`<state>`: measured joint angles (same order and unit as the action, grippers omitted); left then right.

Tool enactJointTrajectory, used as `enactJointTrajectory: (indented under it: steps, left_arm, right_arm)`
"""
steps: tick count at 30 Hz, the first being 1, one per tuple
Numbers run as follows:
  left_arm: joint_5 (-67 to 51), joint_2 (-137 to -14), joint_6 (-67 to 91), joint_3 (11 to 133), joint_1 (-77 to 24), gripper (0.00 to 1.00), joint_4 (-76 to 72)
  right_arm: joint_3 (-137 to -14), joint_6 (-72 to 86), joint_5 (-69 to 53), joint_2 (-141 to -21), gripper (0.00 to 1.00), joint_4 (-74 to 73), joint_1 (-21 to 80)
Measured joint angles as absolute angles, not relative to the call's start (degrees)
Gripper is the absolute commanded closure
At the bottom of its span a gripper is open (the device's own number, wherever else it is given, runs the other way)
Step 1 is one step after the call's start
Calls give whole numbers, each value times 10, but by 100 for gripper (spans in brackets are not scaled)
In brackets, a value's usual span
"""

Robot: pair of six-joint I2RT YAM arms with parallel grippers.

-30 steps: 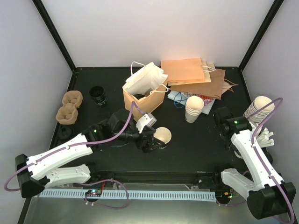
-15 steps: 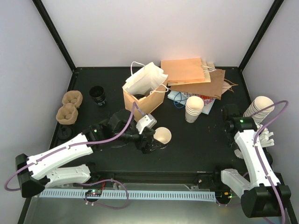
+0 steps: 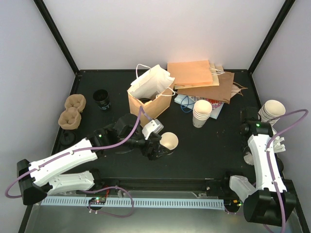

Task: Pack the takeout coffee

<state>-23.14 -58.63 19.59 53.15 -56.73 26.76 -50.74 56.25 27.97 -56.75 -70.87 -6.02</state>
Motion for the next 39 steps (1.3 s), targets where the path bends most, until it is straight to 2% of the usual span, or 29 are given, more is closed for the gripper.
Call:
enactJointTrajectory:
  steps: [7,12,21,35,39]
  left_arm:
    - [-232,-586,193,531,-567,1,270]
    - [-231,-585,190,531,-567,1,270]
    - [-231,-585,186,531,-567,1,271]
    - [-231,-584,180,531,-567,1,272]
    - [-231,-581,180,531,-567,1,274]
  right_arm:
    - [-507,553,273,-578,14,-699,-77]
    - [-507,548,268,-586,26,-692,-91]
    - [-505,534,251,-597,28,-674,-115]
    - [-496,517,222,-601,47,-655,-126]
    - [-496,516,219,-601,58,-656,-126]
